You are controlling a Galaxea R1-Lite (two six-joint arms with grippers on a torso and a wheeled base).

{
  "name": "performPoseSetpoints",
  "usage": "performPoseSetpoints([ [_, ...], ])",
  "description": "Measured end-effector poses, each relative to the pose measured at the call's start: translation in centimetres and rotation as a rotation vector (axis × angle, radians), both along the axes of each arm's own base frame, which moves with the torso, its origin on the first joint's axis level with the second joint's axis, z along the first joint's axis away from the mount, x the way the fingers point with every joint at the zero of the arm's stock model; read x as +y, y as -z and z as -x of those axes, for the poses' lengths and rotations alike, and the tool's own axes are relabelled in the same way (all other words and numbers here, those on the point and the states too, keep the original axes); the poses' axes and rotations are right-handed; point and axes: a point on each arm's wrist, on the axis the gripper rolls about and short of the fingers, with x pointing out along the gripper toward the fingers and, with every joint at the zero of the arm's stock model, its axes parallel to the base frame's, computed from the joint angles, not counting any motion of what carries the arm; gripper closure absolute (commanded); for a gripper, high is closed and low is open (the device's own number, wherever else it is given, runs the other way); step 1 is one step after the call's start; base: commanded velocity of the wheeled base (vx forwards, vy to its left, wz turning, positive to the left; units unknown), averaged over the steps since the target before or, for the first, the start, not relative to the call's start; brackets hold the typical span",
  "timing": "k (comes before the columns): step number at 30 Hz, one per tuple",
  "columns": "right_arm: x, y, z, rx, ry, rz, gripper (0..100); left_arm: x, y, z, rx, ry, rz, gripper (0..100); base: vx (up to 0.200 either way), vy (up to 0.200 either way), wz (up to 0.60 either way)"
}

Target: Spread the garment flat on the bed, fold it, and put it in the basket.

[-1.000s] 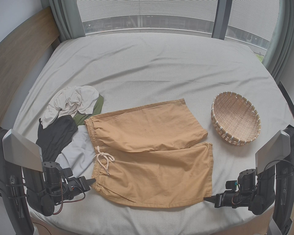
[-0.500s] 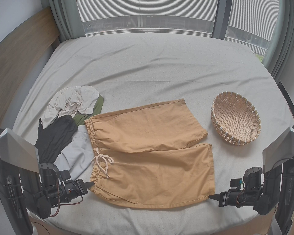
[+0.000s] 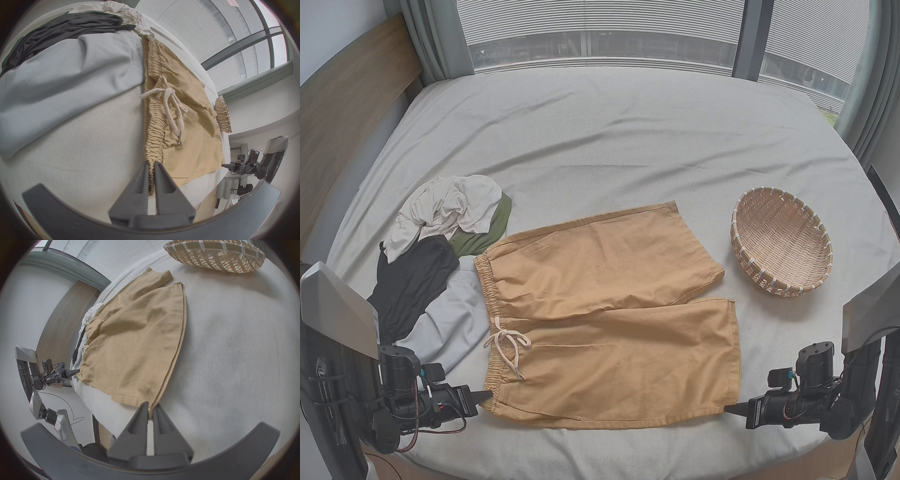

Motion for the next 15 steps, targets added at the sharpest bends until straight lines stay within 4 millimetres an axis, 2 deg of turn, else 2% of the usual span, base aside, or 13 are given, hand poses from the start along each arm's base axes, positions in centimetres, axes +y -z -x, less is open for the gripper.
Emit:
performPoseSetpoints([
  [7, 0.0, -0.8, 0.7, 0.019, -0.015, 0.013, 100, 1.0, 0.7, 0.6, 0.071, 0.005, -0.043, 100, 0.000, 0.000, 0.00],
  [15, 0.0, -1.6, 1.4, 0.037, -0.032, 0.024, 100, 1.4, 0.0, 1.5, 0.115, 0.038, -0.023, 100, 0.000, 0.000, 0.00],
])
